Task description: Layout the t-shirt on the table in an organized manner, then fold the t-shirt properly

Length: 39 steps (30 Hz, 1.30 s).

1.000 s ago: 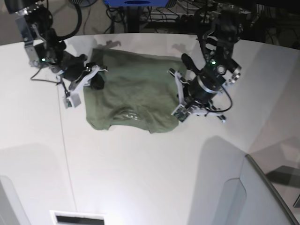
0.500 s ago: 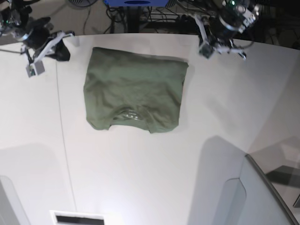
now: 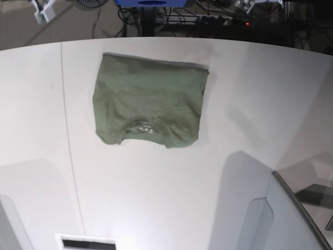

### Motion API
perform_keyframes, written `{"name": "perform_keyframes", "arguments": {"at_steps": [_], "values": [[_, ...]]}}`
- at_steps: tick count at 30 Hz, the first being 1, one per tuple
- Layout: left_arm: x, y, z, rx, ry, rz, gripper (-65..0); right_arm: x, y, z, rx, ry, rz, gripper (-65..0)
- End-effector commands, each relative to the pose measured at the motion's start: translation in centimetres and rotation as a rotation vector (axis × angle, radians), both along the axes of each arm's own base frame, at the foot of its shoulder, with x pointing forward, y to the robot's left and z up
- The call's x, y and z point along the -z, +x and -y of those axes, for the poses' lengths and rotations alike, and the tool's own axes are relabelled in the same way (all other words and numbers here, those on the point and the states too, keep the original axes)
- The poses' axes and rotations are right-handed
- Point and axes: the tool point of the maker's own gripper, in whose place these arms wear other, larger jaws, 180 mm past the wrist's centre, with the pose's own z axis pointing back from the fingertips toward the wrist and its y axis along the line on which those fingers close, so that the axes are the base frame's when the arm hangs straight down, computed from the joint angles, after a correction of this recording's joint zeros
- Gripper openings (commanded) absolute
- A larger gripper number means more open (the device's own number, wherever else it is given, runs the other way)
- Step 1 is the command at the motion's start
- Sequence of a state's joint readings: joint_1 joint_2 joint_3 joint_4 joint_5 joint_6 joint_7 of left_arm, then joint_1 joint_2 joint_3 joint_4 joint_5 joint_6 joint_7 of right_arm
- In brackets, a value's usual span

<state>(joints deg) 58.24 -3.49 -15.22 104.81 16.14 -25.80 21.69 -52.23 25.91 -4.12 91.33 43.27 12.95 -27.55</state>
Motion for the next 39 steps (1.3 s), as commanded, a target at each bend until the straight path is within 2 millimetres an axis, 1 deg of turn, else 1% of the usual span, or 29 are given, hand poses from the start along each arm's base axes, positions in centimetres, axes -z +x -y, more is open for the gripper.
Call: {"name": "perform_keyframes", "arguments": {"at_steps": [1, 2, 3, 4, 5, 6, 7, 8, 9, 11, 12, 13, 14, 16, 17, 18, 21, 22, 23, 25, 26, 28, 30, 32, 34, 36, 37, 39], "values": [[0.9, -2.2, 1.0, -0.010, -0.035, -0.059, -65.0, 0.7, -0.6, 1.0, -0.010, -0.012, -0.035, -65.0], [2.2, -4.1, 1.8, -0.016, -0.058, -0.115, -65.0, 1.8, -1.1, 2.6, -0.021, -0.044, -0.080, -65.0], [3.6, -5.3, 2.9, -0.017, -0.094, -0.153, -65.0, 3.0, -1.7, 3.6, -0.025, -0.065, -0.130, -65.0], [4.9, -6.0, 4.0, -0.017, -0.129, -0.175, -65.0, 4.2, -2.4, 4.2, -0.032, -0.084, -0.171, -65.0], [6.2, -7.4, 5.0, -0.024, -0.165, -0.210, -65.0, 5.4, -3.4, 4.8, -0.048, -0.105, -0.214, -65.0], [7.5, -8.2, 6.0, -0.030, -0.202, -0.231, -65.0, 6.5, -4.1, 5.2, -0.080, -0.127, -0.253, -65.0], [8.8, -9.2, 7.1, -0.039, -0.238, -0.257, -65.0, 7.7, -5.4, 5.2, -0.131, -0.146, -0.303, -65.0], [10.3, -10.0, 8.2, -0.052, -0.268, -0.279, -65.0, 9.1, -6.4, 4.0, -0.201, -0.148, -0.337, -65.0], [11.6, -10.5, 8.6, -0.077, -0.276, -0.291, -65.0, 10.1, -7.5, 3.5, -0.276, -0.161, -0.363, -65.0], [14.3, -11.2, 8.5, -0.123, -0.265, -0.304, -65.0, 12.0, -9.9, 3.2, -0.431, -0.199, -0.390, -65.0], [15.6, -11.6, 8.2, -0.152, -0.249, -0.315, -65.0, 12.9, -10.6, 2.4, -0.495, -0.204, -0.376, -65.0], [16.8, -11.8, 7.9, -0.184, -0.239, -0.319, -65.0, 13.7, -11.2, 2.0, -0.548, -0.209, -0.360, -65.0], [17.5, -11.9, 7.7, -0.212, -0.235, -0.322, -65.0, 14.2, -11.8, 1.7, -0.577, -0.210, -0.342, -65.0], [18.0, -11.0, 7.5, -0.248, -0.255, -0.279, -65.0, 14.9, -12.4, -0.2, -0.603, -0.182, -0.281, -65.0], [17.9, -10.0, 7.5, -0.264, -0.277, -0.229, -65.0, 15.3, -12.1, -1.3, -0.595, -0.166, -0.234, -65.0], [17.8, -7.7, 6.5, -0.265, -0.290, -0.138, -65.0, 15.5, -11.4, -2.5, -0.582, -0.146, -0.179, -65.0], [17.5, -4.0, 4.9, -0.268, -0.295, -0.001, -65.0, 15.9, -8.5, -6.0, -0.510, -0.093, -0.045, -65.0], [17.5, -3.1, 4.2, -0.259, -0.286, 0.021, -65.0, 16.0, -7.8, -6.7, -0.495, -0.085, -0.027, -65.0], [17.6, -2.6, 3.7, -0.252, -0.274, 0.025, -65.0, 16.1, -7.0, -7.1, -0.483, -0.083, -0.016, -65.0], [17.9, -1.5, 3.3, -0.245, -0.261, 0.024, -65.0, 16.2, -6.3, -8.5, -0.452, -0.068, -0.004, -65.0], [17.9, -1.6, 3.3, -0.245, -0.259, 0.015, -65.0, 16.2, -6.0, -8.8, -0.430, -0.066, 0.001, -65.0], [17.9, -1.5, 3.2, -0.244, -0.255, 0.019, -65.0, 16.3, -4.7, -9.1, -0.391, -0.069, 0.017, -65.0], [18.0, -1.3, 3.3, -0.235, -0.256, 0.016, -65.0, 16.5, -3.0, -9.0, -0.361, -0.076, 0.039, -65.0], [18.0, -1.2, 3.6, -0.225, -0.261, 0.015, -65.0, 16.6, -2.2, -8.8, -0.332, -0.083, 0.047, -65.0], [18.0, -0.9, 3.6, -0.224, -0.261, 0.020, -65.0, 16.7, -1.5, -8.6, -0.308, -0.090, 0.054, -65.0], [18.1, 0.4, 3.7, -0.221, -0.265, 0.038, -65.0, 16.7, -1.2, -8.4, -0.305, -0.094, 0.057, -65.0], [18.2, 0.6, 3.7, -0.222, -0.265, 0.038, -65.0, 16.8, -1.1, -7.8, -0.307, -0.103, 0.057, -65.0], [18.3, 0.3, 3.7, -0.228, -0.262, 0.023, -65.0, 16.8, -1.2, -7.3, -0.308, -0.111, 0.056, -65.0]]}}
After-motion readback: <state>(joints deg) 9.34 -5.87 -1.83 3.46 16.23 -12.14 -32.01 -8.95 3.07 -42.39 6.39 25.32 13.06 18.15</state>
